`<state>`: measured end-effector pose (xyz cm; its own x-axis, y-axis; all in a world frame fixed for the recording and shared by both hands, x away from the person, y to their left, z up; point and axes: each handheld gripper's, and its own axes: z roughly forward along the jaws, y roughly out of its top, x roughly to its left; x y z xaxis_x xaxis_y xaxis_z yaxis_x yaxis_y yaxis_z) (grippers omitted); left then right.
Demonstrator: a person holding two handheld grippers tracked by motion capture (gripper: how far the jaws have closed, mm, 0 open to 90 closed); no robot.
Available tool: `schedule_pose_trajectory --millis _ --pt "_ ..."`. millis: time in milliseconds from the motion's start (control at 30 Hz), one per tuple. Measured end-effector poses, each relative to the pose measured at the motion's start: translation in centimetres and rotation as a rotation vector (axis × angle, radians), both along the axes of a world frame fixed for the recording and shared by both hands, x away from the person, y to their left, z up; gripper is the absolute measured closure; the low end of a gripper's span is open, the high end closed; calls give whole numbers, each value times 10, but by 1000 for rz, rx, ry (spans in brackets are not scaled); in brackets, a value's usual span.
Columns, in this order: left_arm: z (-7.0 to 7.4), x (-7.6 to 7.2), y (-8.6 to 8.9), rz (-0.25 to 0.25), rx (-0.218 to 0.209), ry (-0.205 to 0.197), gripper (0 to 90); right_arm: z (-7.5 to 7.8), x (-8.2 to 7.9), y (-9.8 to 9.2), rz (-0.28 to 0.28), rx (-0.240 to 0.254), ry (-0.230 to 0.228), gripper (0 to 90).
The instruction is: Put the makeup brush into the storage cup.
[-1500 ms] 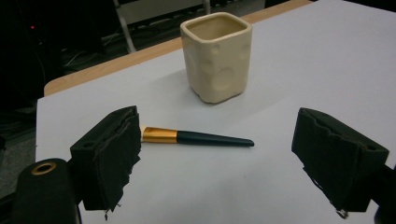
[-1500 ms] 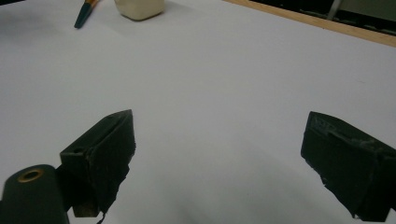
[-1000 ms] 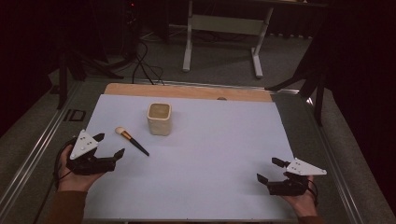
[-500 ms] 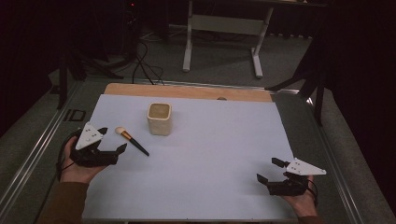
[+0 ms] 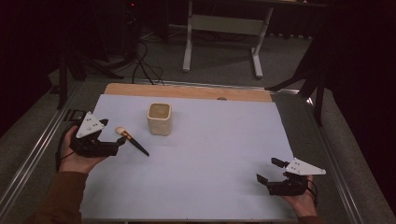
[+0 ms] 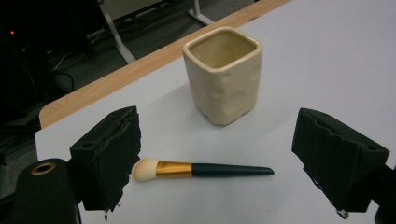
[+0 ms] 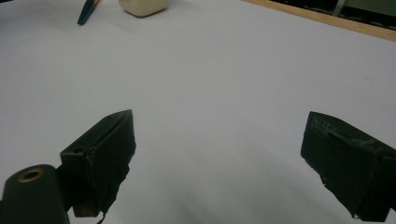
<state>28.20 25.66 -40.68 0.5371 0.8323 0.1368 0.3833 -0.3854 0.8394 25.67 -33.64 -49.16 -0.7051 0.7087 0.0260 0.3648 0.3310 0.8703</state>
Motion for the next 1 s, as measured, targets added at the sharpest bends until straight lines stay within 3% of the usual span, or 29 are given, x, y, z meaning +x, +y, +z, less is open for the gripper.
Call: schedule_pose_trajectory --millis 1000 --pt "9 28 15 2 10 38 159 -1 1 0 9 -1 1 97"
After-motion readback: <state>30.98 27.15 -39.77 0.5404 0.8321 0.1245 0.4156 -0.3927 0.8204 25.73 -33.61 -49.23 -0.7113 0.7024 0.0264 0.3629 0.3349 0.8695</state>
